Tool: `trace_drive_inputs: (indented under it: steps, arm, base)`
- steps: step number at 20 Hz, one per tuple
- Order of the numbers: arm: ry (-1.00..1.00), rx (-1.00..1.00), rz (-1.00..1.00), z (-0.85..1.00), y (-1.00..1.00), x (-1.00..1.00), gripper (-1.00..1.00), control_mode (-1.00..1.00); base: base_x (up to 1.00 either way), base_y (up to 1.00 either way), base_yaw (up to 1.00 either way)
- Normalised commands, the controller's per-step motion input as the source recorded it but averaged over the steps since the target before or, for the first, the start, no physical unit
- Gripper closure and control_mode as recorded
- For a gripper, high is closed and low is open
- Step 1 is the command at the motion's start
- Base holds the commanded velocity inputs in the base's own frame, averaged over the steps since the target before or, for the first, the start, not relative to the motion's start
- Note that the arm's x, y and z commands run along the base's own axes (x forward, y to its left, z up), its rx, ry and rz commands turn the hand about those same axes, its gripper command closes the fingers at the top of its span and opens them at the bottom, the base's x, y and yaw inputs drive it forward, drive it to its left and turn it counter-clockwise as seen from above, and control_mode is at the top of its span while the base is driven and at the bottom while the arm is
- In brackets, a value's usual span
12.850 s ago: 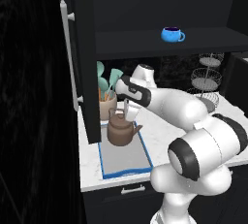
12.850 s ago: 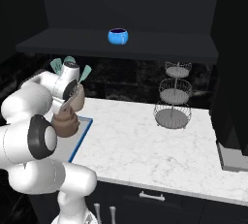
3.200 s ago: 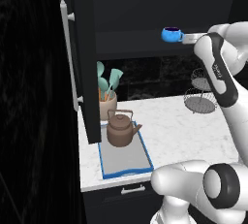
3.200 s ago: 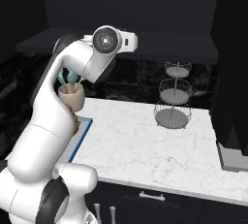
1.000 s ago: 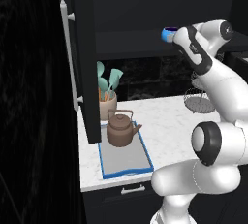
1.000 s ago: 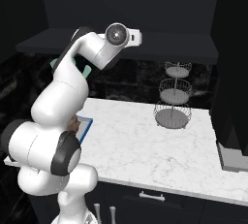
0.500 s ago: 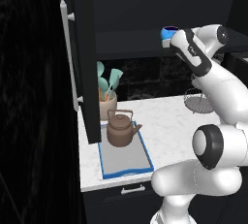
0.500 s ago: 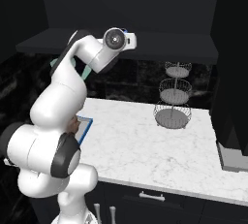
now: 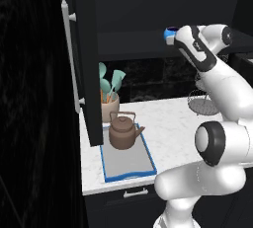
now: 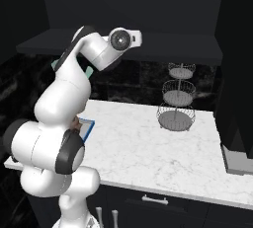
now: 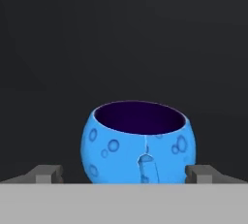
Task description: Pick the kettle from the counter and place it on the tray. Then pick the mug from the cabinet and place it on the tray. Then close the cabinet doors.
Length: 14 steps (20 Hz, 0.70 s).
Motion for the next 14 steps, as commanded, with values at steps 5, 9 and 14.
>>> trace_drive_inputs:
  steps: [5, 9, 14]
  arm:
    - [0.00, 0.00, 0.00, -0.05, 0.00, 0.19, -1.00, -1.00]
    - [0.00, 0.00, 0.00, -0.06, 0.00, 0.12, 1.00, -1.00]
    - [0.00, 0.00, 0.00, -0.01, 0.00, 0.02, 1.00, -1.00]
  base:
    - [0.00, 0.00, 0.00]
    - [0.00, 0.00, 0.00]
    - [0.00, 0.00, 0.00]
